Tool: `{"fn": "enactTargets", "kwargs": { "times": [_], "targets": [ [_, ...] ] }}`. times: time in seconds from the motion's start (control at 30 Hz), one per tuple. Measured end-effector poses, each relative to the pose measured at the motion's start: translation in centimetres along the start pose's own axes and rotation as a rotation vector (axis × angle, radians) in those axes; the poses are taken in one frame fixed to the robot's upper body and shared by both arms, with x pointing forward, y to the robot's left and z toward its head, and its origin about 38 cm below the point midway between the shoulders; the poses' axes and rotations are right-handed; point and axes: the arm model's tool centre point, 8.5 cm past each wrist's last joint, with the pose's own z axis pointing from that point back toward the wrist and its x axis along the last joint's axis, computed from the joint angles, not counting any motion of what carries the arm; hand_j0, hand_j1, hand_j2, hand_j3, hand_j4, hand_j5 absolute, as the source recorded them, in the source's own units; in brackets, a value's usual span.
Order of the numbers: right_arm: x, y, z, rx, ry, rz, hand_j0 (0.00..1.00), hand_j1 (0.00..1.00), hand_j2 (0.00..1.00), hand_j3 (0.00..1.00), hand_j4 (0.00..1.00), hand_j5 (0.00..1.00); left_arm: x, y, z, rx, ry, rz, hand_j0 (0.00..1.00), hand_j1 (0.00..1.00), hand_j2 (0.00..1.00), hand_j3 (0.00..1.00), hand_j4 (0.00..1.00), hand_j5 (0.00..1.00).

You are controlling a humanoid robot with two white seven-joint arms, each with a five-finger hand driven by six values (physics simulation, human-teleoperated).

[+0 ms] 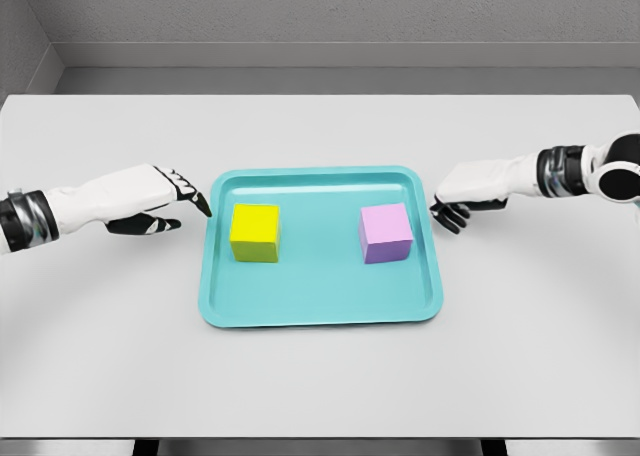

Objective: Push two cubes

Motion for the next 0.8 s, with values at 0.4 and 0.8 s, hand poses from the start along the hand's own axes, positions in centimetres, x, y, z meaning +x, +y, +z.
{"fn": "enactTargets", "kwargs": {
  "times": [0.4,0.8],
  "targets": [
    [1.1,0.3,-1.0,0.040,-0.027,0.039,0.11,0.11,0.11,0.11,0.11,0.11,-0.8,-1.0,-0.5,-0.004,0.014,0.041,0.63,0.63,0.63,0.63,0.63,0.63],
    [2.6,-0.2,-1.7,0.056,-0.063,0.088,0.11,0.11,0.11,0.11,0.11,0.11,-0.5,-2.0,-0.7,-0.019,0.009,0.057,0.64,0.64,0.64,0.64,0.64,0.64]
  ]
}}
